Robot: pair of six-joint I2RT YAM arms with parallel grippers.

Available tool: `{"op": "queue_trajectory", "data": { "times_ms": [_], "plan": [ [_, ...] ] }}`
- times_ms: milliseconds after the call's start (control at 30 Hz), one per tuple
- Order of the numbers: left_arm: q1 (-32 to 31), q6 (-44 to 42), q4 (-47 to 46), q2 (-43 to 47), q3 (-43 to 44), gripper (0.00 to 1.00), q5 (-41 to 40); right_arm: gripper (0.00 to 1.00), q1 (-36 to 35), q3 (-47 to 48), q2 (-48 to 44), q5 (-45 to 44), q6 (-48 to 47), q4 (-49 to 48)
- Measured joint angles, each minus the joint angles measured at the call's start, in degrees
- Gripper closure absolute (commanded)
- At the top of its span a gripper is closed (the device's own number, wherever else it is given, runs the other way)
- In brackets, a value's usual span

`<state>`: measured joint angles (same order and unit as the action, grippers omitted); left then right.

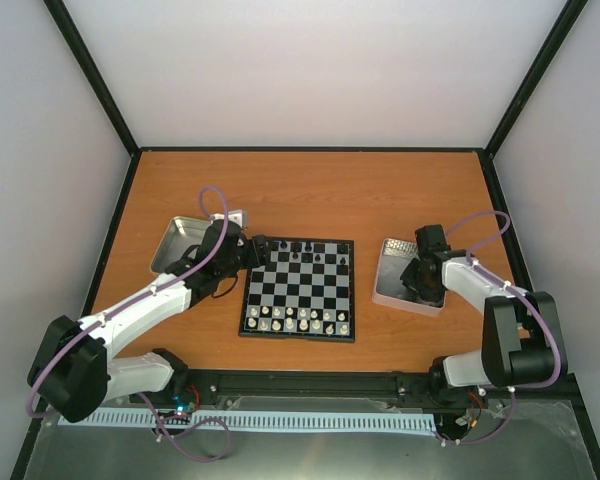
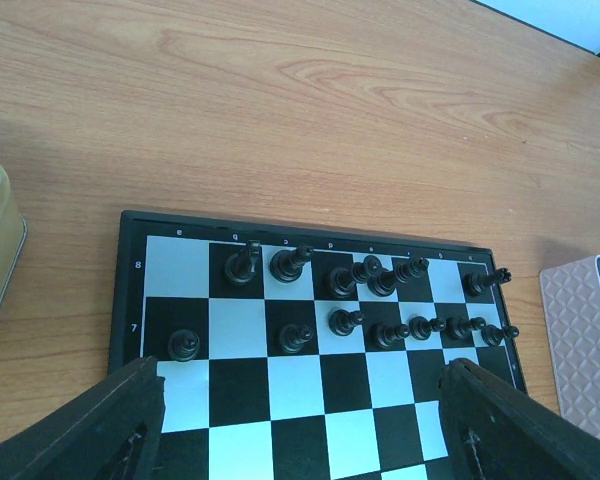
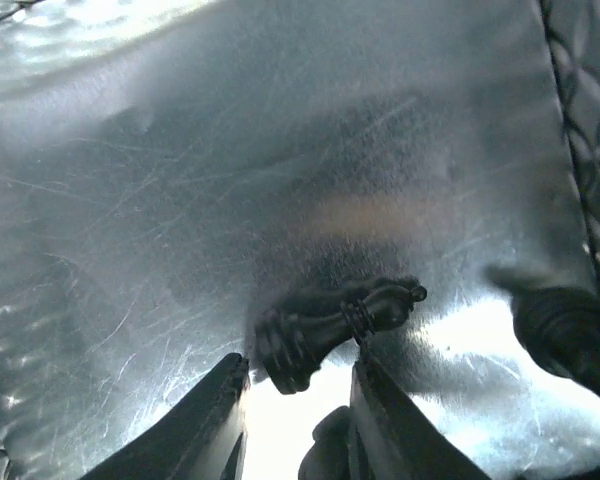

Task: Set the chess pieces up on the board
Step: Pick up the chess piece from the storage box.

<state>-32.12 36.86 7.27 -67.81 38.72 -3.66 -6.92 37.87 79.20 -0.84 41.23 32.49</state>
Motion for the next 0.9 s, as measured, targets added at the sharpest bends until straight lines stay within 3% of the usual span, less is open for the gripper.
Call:
{"op": "queue_trajectory", "data": {
  "times_ms": [167, 500, 900],
  "plan": [
    [0.0, 0.0, 0.0, 0.0, 0.0, 0.24, 0.0, 0.77, 0.0, 1.0, 1.8, -1.5, -0.1, -1.2],
    [0.0, 0.0, 0.0, 0.0, 0.0, 0.24, -0.2, 0.62, 0.0, 3.2, 4.5, -5.1, -3.1, -2.4],
    [0.0, 0.0, 0.0, 0.0, 0.0, 0.24, -0.2, 0.58, 0.5, 3.1, -1.7, -10.0, -9.2, -0.3]
  ]
}}
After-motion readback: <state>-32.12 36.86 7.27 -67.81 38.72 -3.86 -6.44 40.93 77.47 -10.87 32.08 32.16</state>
